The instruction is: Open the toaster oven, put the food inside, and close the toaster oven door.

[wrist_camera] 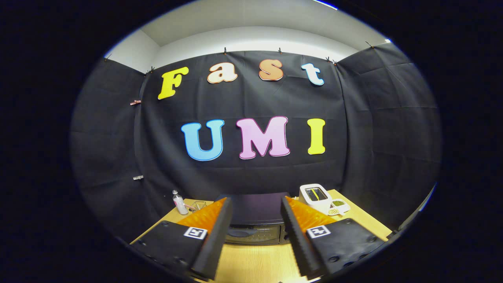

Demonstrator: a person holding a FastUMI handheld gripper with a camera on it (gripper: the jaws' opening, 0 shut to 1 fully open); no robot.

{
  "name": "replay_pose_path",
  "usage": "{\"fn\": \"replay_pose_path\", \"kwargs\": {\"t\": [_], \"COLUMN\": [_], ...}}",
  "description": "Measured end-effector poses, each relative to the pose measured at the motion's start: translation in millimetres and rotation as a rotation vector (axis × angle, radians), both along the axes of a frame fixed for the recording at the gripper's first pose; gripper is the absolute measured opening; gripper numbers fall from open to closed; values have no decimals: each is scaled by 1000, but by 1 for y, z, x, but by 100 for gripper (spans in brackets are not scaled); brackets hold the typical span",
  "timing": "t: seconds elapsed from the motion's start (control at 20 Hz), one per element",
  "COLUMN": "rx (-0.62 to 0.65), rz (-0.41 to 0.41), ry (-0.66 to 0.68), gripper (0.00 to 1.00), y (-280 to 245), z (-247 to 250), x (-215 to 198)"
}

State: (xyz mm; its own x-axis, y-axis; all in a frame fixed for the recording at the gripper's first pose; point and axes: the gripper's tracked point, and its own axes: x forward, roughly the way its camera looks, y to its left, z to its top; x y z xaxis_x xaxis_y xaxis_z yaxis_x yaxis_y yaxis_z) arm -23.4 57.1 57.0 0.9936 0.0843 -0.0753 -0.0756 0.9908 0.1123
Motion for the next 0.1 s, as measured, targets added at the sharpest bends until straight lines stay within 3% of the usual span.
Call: {"fn": "replay_pose_path", "kwargs": {"t": [0.1], "rx": [-5], "rz": [14], "ry": [-3], "gripper": [98], "y": [3], "z": [2], "x": [0]}}
